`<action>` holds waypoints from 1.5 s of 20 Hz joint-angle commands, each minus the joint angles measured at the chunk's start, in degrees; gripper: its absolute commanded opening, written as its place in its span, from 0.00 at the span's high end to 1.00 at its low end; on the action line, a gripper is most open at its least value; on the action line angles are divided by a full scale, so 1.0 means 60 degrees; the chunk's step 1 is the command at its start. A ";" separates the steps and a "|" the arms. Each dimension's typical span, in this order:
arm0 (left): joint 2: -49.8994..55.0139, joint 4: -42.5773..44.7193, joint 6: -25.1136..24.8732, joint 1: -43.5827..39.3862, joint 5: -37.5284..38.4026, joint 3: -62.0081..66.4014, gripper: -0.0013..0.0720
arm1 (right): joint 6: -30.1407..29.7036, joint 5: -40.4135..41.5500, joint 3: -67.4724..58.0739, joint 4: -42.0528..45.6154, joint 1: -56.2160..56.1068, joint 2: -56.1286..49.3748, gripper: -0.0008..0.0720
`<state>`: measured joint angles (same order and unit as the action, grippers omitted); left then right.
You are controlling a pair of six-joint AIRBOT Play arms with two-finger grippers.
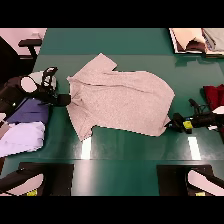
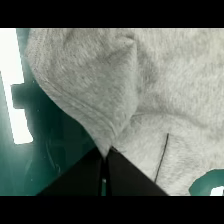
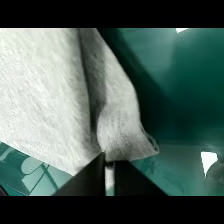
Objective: Fold the shirts.
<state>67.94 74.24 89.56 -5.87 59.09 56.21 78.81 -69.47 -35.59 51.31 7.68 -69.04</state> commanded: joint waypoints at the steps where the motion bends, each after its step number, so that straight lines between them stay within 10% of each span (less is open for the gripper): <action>1: -0.0229 -0.0277 0.0004 0.0011 -0.0018 0.0018 0.95 | -0.0095 0.0565 -0.0342 -0.0178 -0.0780 -0.0135 0.97; 13: -0.4717 -0.0182 0.0007 0.0015 -0.0419 0.6881 0.95 | -0.0091 -0.0455 -0.8976 0.1224 0.0790 0.4513 0.98; 21: -0.4725 -0.0189 0.0543 0.0011 -0.0244 1.0014 0.95 | 0.0237 -0.3045 -1.3901 0.1202 0.2382 0.3523 0.98; 30: -0.1282 -0.0404 0.0492 0.0011 0.4371 0.7890 0.95 | 0.0951 -0.3971 -1.0874 0.2441 0.0459 0.1428 0.98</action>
<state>53.82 72.86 92.95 -5.82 78.41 109.62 82.39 -91.26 -107.31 60.23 16.53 -55.66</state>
